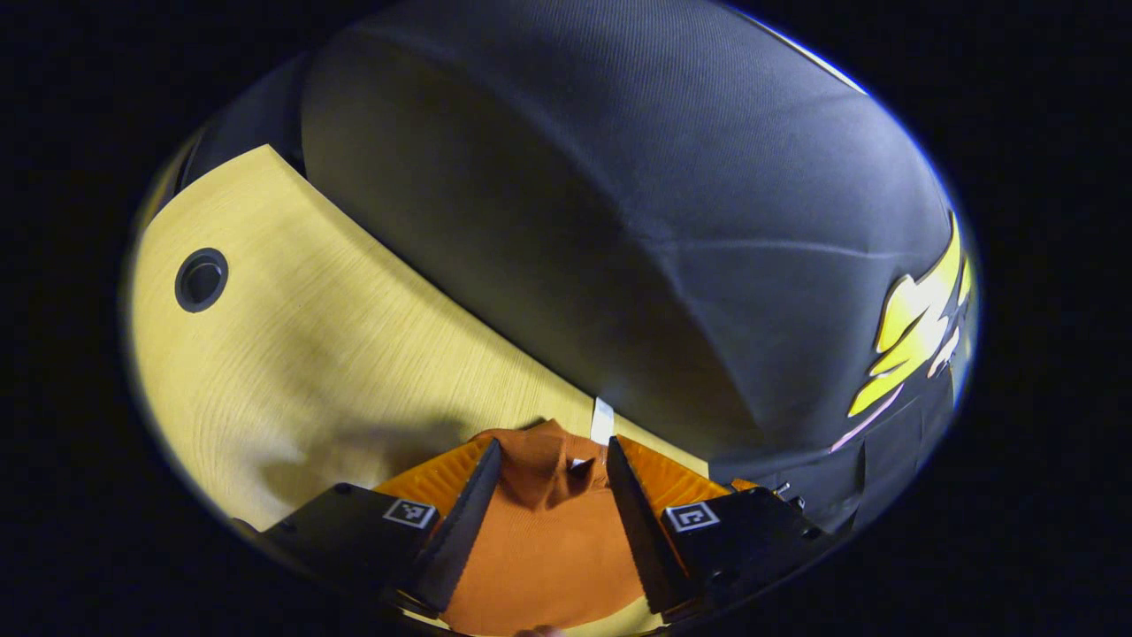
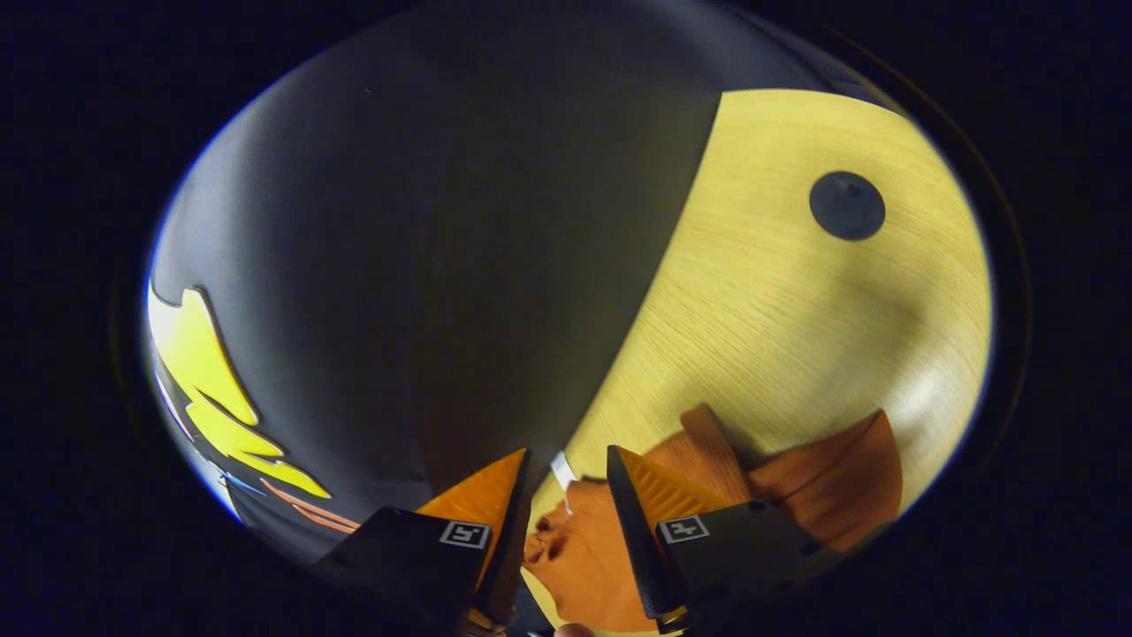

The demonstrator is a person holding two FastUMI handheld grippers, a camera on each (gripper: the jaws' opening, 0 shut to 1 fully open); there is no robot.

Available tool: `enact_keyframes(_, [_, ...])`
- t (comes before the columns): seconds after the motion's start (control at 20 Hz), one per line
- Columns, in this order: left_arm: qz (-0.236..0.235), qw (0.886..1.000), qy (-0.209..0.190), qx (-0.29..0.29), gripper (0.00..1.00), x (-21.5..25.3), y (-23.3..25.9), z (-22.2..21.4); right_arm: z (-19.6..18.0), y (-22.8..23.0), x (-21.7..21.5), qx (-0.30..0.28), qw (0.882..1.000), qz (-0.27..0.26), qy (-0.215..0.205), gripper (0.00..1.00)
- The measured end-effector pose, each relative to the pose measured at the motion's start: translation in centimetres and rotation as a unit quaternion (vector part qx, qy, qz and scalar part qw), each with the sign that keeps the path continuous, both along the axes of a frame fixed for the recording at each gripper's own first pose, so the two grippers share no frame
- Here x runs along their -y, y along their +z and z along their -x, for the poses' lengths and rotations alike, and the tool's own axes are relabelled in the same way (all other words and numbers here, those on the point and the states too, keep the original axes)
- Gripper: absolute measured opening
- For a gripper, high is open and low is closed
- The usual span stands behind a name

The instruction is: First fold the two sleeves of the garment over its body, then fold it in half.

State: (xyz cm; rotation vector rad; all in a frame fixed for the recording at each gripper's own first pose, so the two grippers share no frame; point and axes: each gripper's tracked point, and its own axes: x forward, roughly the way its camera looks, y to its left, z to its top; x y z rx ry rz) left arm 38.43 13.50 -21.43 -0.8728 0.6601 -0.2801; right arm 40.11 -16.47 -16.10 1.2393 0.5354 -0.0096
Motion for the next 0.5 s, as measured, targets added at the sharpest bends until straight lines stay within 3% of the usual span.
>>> enact_keyframes(0.05, [-0.002,1.0,0.017,0.013,0.83,-0.4,0.8,-0.4,0.5,0.1,0.3,-0.008,1.0,0.022,-0.005,0.47])
enact_keyframes(0.1, [-0.006,0.999,0.03,0.021,0.84,-0.8,1.3,-0.5,1.0,0.1,0.4,-0.016,0.998,0.057,0.0,0.65])
enact_keyframes(0.15, [-0.014,0.999,0.041,0.024,0.87,-1.3,1.8,-0.3,1.7,0.6,0.0,-0.018,0.995,0.094,0.014,0.53])
enact_keyframes(0.2, [-0.027,0.998,0.05,0.027,0.88,-1.9,2.2,0.3,2.6,1.2,-0.4,-0.017,0.99,0.136,0.028,0.57])
enact_keyframes(0.25, [-0.046,0.997,0.06,0.032,0.89,-2.6,2.6,1.0,3.2,2.0,-0.9,-0.015,0.983,0.179,0.042,0.57])
enact_keyframes(0.35, [-0.103,0.991,0.072,0.037,0.98,-3.9,3.0,3.2,5.2,3.5,-2.1,-0.011,0.966,0.249,0.067,0.79])
enact_keyframes(0.45, [-0.156,0.983,0.077,0.05,0.99,-4.6,3.3,5.4,7.2,4.9,-3.5,-0.006,0.949,0.304,0.084,0.89])
enact_keyframes(0.5, [-0.179,0.979,0.08,0.055,0.99,-4.9,3.6,6.8,8.4,5.5,-4.4,-0.003,0.941,0.326,0.094,0.82])
